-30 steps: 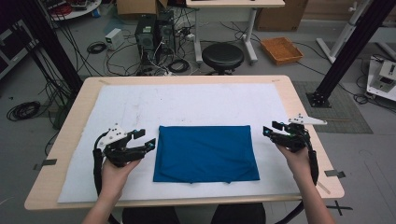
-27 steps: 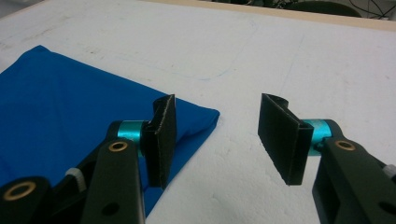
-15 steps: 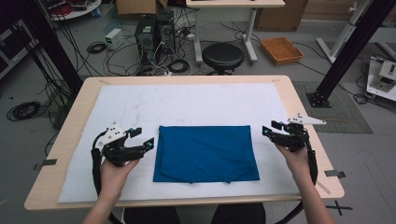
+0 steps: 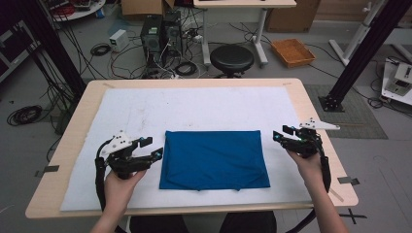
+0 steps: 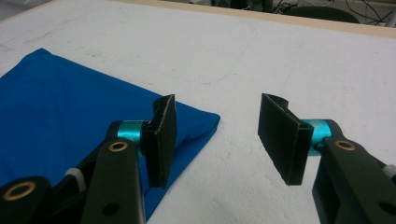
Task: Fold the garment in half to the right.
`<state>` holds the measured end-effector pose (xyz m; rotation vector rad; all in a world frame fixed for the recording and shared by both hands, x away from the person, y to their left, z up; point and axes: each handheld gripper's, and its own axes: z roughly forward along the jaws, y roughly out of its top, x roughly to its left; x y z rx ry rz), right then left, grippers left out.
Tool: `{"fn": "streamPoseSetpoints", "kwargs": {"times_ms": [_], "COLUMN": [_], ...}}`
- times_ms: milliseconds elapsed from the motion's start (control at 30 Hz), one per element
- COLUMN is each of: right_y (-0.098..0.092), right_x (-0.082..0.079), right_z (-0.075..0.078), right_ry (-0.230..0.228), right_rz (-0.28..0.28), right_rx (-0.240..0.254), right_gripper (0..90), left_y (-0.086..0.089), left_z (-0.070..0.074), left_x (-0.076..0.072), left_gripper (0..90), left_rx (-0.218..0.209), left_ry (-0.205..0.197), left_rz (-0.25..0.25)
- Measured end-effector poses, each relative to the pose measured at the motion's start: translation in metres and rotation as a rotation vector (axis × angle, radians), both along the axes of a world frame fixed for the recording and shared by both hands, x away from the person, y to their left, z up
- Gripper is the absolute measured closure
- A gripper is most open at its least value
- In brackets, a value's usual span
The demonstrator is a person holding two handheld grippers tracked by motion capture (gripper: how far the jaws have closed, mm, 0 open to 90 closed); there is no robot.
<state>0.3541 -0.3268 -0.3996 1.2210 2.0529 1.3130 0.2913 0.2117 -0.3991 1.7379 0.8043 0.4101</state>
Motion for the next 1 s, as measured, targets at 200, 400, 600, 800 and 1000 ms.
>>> {"fn": "streamPoseSetpoints", "kwargs": {"times_ms": [200,400,600,800,1000], "right_y": [0.002,0.005,0.006,0.007,0.009], "right_x": [0.000,0.000,0.000,0.000,0.000], "right_z": [0.000,-0.001,-0.002,-0.001,-0.002], "right_ry": [0.004,0.000,0.000,-0.002,-0.004], "right_rz": [0.005,0.015,0.018,0.023,0.028], "right_rx": [-0.002,-0.007,-0.015,-0.015,-0.023], "right_gripper": [47.3,47.3,47.1,47.1,47.1], "left_y": [-0.001,0.001,-0.001,-0.005,-0.012], "left_z": [-0.011,-0.026,-0.043,-0.052,-0.055], "left_x": [-0.020,-0.036,-0.039,-0.033,-0.030], "left_gripper": [44.8,47.3,51.9,52.9,52.8], "left_rx": [0.025,0.017,0.031,-0.012,-0.041], "left_ry": [0.058,0.137,0.251,0.383,0.437], "left_rz": [0.068,0.107,0.130,0.169,0.160]}}
